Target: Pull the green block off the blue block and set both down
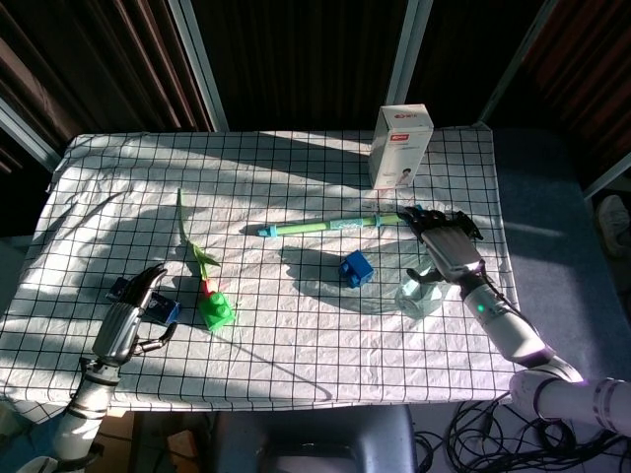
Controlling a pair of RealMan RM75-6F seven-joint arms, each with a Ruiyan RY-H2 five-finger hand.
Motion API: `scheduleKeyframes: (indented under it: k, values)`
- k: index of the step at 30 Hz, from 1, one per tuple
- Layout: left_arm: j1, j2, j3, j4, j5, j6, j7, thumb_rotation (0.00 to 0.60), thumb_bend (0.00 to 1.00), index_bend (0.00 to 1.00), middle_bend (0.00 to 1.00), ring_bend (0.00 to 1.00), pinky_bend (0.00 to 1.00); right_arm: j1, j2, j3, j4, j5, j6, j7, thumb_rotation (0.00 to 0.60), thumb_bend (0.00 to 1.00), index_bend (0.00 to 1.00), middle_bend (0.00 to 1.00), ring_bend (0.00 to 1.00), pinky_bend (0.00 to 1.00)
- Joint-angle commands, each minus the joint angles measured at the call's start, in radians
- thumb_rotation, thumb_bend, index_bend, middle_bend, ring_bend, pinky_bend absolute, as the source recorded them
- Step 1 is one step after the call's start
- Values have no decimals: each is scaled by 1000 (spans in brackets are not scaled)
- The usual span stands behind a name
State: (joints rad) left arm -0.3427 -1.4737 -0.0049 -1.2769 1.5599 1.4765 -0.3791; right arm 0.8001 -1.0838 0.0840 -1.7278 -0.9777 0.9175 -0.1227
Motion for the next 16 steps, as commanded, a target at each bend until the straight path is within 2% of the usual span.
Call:
scheduleKeyframes:
  k: [1,3,5,7,12,16]
  values:
    - [145,249,47,-216,-80,86,284,600,358,9,27,0,51,-278,139,-134,-126,-202,379,-115,600,222,0,0,0,0]
    - [196,251,39,-233,-107,158,410,600,357,4,17,0,21,-387,114,-176,-94,-257,523,-143,600,222,0,0,0,0]
    - [240,223,31,-220,-120,223,506,600,356,3,6,0,4,-490,84,-216,-43,-279,617,-133,600,222,0,0,0,0]
    - [255,204,49,-214,-94,235,560,600,354,1,0,0,0,-562,55,-232,2,-301,681,-83,600,222,0,0,0,0]
    - [237,212,114,-229,-19,136,560,600,352,0,0,0,0,-682,-23,-223,114,-334,782,6,600,222,0,0,0,0]
    - [231,224,112,-240,-11,103,554,600,345,0,0,0,0,-706,-24,-206,132,-370,795,26,600,222,0,0,0,0]
